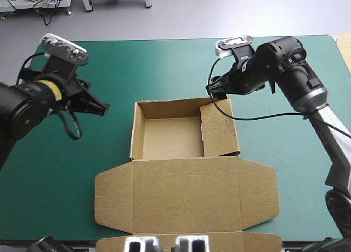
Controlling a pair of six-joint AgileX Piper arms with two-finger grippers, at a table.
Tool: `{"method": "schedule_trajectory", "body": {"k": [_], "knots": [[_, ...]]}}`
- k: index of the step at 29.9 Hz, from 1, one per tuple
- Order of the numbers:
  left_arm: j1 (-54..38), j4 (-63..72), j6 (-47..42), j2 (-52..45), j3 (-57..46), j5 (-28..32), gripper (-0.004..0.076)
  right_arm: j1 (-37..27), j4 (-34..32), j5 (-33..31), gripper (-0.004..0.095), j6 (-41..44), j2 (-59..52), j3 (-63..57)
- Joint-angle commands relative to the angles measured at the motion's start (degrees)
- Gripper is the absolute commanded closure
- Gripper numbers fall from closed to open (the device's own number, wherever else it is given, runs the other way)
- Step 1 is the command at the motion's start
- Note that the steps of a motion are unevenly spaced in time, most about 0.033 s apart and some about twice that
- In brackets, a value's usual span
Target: Fold the box
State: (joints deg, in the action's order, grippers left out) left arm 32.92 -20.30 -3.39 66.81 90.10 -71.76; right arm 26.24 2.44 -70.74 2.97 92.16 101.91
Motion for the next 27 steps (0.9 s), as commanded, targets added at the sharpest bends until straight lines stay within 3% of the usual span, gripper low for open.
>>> {"method": "schedule_trajectory", "body": {"k": [1, 15, 27], "knots": [[0.4, 0.8, 0.8, -6.9, -4.0, -2.5, 0.0727, 0.0, -0.6, -1.2, 0.0169, -0.7, -2.8, 1.4], [0.4, 4.1, -2.0, -21.3, -36.4, -2.5, 0.0727, 0.0, -1.5, -0.4, 0.0181, 0.4, 0.8, -10.2], [0.4, 4.3, -4.4, -25.8, -40.8, -2.5, 0.0727, 0.0, -0.6, 0.2, 0.0344, 0.6, 11.0, -10.4]]}}
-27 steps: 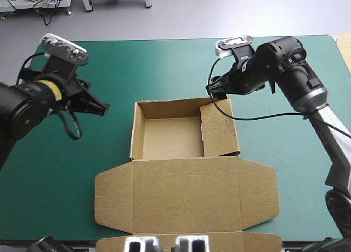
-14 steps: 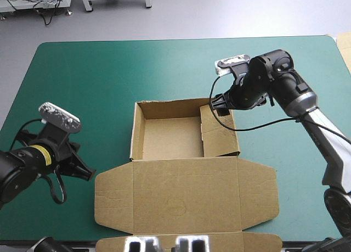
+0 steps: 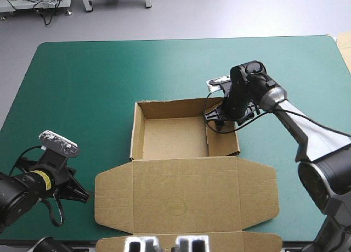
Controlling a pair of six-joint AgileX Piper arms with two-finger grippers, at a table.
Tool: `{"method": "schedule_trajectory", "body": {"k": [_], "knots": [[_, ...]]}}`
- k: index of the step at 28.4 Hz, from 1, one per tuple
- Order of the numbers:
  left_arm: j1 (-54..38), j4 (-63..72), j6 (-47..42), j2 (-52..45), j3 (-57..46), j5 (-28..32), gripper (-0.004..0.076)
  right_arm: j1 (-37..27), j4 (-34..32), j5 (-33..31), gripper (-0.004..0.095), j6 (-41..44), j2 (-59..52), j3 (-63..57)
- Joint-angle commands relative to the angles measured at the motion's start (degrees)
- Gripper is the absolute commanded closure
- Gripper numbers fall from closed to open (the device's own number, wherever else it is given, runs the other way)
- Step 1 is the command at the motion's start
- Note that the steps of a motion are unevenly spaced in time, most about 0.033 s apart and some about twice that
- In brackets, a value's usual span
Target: Fold the box
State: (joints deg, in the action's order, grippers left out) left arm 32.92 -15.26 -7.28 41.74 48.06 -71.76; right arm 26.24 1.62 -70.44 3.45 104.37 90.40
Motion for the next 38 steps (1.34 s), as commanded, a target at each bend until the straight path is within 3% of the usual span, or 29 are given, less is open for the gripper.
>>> {"method": "schedule_trajectory", "body": {"k": [1, 3, 11, 20, 38], "knots": [[0.4, -0.8, -0.3, -1.0, 1.3, -2.5, 0.0727, 0.0, 0.2, 0.1, 0.0374, 0.0, -0.7, 1.1], [0.4, -0.9, -0.3, -1.4, 1.3, -2.5, 0.0727, 0.0, 0.2, 0.4, 0.0452, -0.4, 0.2, 1.1], [0.4, -0.9, -0.5, -1.6, 1.3, -2.5, 0.0727, -0.3, -3.4, 3.0, 0.0914, -2.9, 0.7, 2.0], [0.4, -1.6, -0.7, -1.6, 1.3, -2.5, 0.0727, -7.6, -6.2, 2.4, 0.0926, -7.9, 0.7, 7.1], [0.4, -3.8, -1.4, -1.6, 1.3, -2.4, 0.0727, -38.3, -4.5, 5.9, 0.0926, -14.6, 1.9, 13.2]]}}
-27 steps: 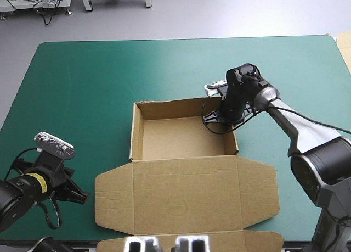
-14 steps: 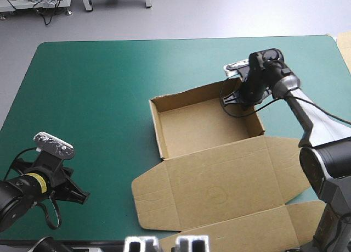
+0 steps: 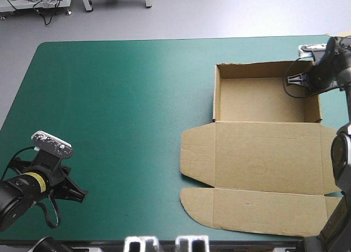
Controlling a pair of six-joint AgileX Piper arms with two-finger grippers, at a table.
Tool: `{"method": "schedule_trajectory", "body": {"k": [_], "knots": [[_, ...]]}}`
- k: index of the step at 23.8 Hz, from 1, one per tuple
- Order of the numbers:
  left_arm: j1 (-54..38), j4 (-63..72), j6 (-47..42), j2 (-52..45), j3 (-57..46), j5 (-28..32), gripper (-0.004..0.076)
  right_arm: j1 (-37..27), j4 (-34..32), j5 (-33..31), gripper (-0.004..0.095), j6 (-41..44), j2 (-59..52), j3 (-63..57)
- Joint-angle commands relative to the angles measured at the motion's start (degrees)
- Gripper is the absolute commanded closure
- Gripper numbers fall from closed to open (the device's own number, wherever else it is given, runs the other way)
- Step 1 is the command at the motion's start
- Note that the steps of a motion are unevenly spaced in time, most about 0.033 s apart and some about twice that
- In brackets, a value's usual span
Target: Fold the box
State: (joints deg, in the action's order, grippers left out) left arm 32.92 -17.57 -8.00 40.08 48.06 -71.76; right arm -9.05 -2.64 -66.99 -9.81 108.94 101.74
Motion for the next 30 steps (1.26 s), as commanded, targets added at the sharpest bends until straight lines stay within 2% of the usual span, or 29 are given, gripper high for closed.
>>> {"method": "schedule_trajectory", "body": {"k": [1, 11, 16, 19, 22, 24, 25, 28, 30], "knots": [[0.4, -1.2, -0.7, 0.0, 1.3, -2.4, 0.0727, -5.0, -0.2, 3.1, 0.0926, -2.5, -2.4, 1.9], [0.4, -1.0, -0.7, 0.0, 4.0, -2.4, 0.0727, -15.3, -0.2, 4.1, 0.0926, -5.2, 3.4, 1.9], [0.4, -0.5, -0.7, 0.0, 4.1, -2.4, 0.0727, -16.1, -0.1, 4.4, 0.0926, -5.2, 3.9, 1.9], [0.4, 0.1, -0.7, 0.0, 4.1, -2.4, 0.0727, -16.1, -0.1, 4.6, 0.0893, -4.9, 3.8, 1.9], [0.4, 1.2, -0.7, 0.0, 4.1, -2.4, 0.0727, -16.1, -0.7, 4.9, 0.0767, -4.9, 3.3, 2.1], [0.4, 1.7, -0.7, 0.0, 4.1, -2.4, 0.0727, -16.2, -1.3, 4.5, 0.0574, -4.8, 3.1, 3.8], [0.4, 1.7, -0.7, 0.0, 4.1, -2.4, 0.0727, -16.6, -1.3, 4.1, 0.0418, -4.2, 2.7, 5.3], [0.4, 2.0, -0.7, 0.0, 4.1, -2.4, 0.0727, -17.2, -1.8, 4.1, 0.0193, -4.0, 1.7, 7.7], [0.4, 2.1, -0.7, 0.0, 4.1, -2.4, 0.0727, -17.9, -1.8, 4.3, 0.0126, -2.3, 1.0, 9.7]]}}
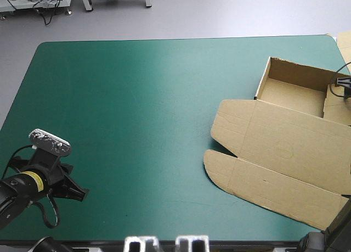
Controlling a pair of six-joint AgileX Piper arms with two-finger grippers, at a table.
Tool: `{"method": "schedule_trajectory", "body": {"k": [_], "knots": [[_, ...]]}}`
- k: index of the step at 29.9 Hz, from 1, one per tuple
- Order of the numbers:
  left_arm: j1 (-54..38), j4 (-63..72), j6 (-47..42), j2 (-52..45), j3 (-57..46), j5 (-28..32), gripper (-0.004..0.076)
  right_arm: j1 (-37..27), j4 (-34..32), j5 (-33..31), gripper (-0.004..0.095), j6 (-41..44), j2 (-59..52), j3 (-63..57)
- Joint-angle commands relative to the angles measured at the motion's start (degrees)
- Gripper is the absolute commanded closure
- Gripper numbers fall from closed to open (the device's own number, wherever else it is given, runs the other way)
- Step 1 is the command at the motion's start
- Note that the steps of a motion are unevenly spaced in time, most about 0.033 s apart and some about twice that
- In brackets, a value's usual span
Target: Fold the box
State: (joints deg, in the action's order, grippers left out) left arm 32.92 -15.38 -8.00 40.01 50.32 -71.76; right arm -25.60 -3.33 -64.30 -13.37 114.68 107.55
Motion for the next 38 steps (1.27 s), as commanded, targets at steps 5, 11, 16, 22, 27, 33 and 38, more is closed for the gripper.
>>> {"method": "schedule_trajectory", "body": {"k": [5, 11, 16, 22, 27, 33, 38], "knots": [[0.4, 0.1, -0.7, 0.1, 1.8, -2.4, 0.0727, -1.3, 1.8, -0.8, 0.0144, 1.8, -7.0, 7.9], [0.4, 0.6, -0.7, 0.1, 1.8, -1.7, 0.0729, -1.3, 13.4, -5.7, 0.0191, -3.8, -9.5, 9.7], [0.4, 1.1, -0.5, 0.1, 1.8, -1.6, 0.0729, -1.3, 19.8, -7.6, 0.0338, -4.4, -12.0, 8.7], [0.4, 1.3, -0.5, 0.1, 1.8, -1.6, 0.0729, 1.1, 24.3, -7.6, 0.0537, -6.7, -17.0, 6.0], [0.4, 1.7, -0.5, 0.1, 1.8, -1.6, 0.0729, 6.1, 24.2, -7.6, 0.0647, -7.9, -21.4, 3.4], [0.4, 2.1, -0.5, 0.1, 1.8, -1.0, 0.0729, 15.1, 24.2, -7.6, 0.082, -10.3, -27.7, -3.0], [0.4, 2.3, -0.5, 0.1, 1.8, 1.5, 0.073, 21.8, 23.6, -7.6, 0.091, -10.5, -31.9, -7.7]]}}
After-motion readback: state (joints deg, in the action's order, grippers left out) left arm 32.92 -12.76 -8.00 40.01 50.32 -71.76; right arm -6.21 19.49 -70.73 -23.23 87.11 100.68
